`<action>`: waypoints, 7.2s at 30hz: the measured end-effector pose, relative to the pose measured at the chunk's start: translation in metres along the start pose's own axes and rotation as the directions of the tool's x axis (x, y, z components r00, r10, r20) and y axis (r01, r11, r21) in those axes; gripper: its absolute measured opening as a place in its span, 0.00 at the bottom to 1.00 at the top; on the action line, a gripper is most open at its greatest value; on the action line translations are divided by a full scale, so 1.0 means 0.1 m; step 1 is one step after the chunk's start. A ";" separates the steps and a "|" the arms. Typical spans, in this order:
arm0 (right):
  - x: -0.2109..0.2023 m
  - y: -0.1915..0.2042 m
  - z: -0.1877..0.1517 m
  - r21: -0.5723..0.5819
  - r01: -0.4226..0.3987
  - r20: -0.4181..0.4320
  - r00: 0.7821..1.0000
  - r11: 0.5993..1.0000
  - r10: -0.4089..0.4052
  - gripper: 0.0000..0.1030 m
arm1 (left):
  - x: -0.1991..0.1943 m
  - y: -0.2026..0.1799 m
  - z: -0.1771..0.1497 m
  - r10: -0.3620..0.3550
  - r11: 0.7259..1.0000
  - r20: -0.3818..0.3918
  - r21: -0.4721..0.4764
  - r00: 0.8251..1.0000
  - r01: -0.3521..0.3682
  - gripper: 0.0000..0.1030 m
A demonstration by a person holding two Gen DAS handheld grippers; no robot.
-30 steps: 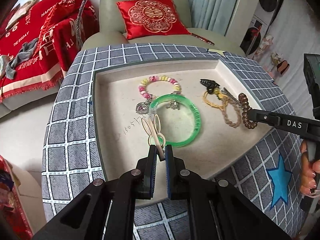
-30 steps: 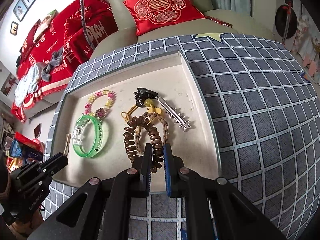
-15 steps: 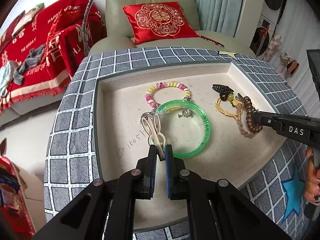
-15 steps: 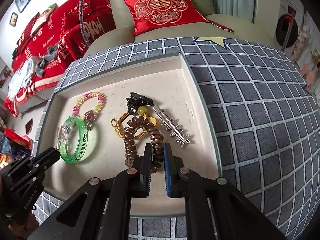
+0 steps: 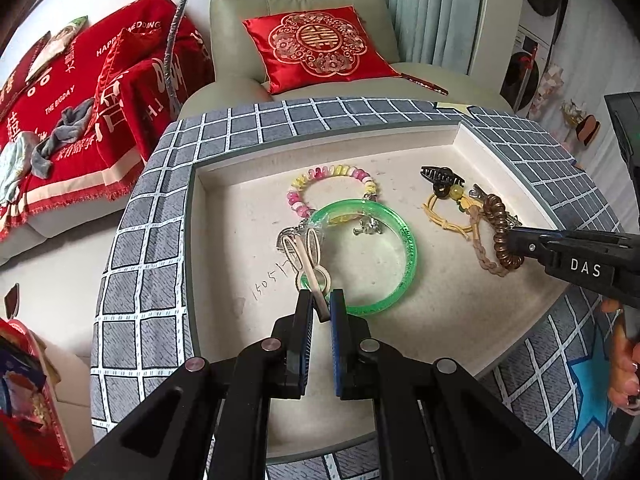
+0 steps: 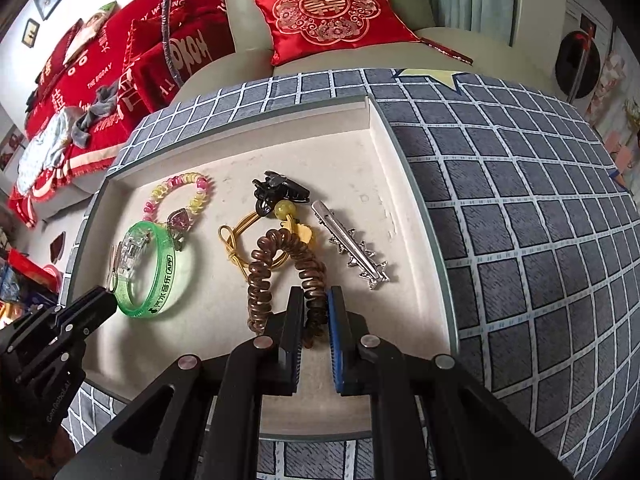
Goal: Organize jewelry
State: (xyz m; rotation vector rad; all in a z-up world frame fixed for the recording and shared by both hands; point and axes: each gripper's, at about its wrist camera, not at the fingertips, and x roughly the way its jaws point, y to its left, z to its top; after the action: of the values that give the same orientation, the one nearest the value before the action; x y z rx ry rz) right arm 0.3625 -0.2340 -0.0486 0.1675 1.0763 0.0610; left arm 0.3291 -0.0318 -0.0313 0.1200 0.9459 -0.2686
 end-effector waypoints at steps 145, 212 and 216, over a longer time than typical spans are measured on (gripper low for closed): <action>-1.50 0.35 -1.48 -0.094 0.132 0.353 0.931 0.987 -0.091 1.00 | -1.46 -0.30 -1.24 0.224 0.964 0.199 -0.191 0.954 -0.187 1.00; -1.62 0.46 -1.57 -0.139 0.165 0.385 0.917 0.976 -0.101 1.00 | -1.51 -0.35 -1.29 0.218 0.964 0.194 -0.195 0.956 -0.180 1.00; -1.62 0.47 -1.57 -0.139 0.165 0.385 0.917 0.976 -0.100 1.00 | -1.51 -0.34 -1.29 0.220 0.964 0.197 -0.194 0.955 -0.182 1.00</action>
State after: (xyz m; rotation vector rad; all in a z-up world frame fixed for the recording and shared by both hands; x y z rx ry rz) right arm 0.1490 -0.1924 0.0279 -0.0490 0.6906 -0.0034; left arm 0.1349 -0.0103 0.0175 0.0245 0.7286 -0.0079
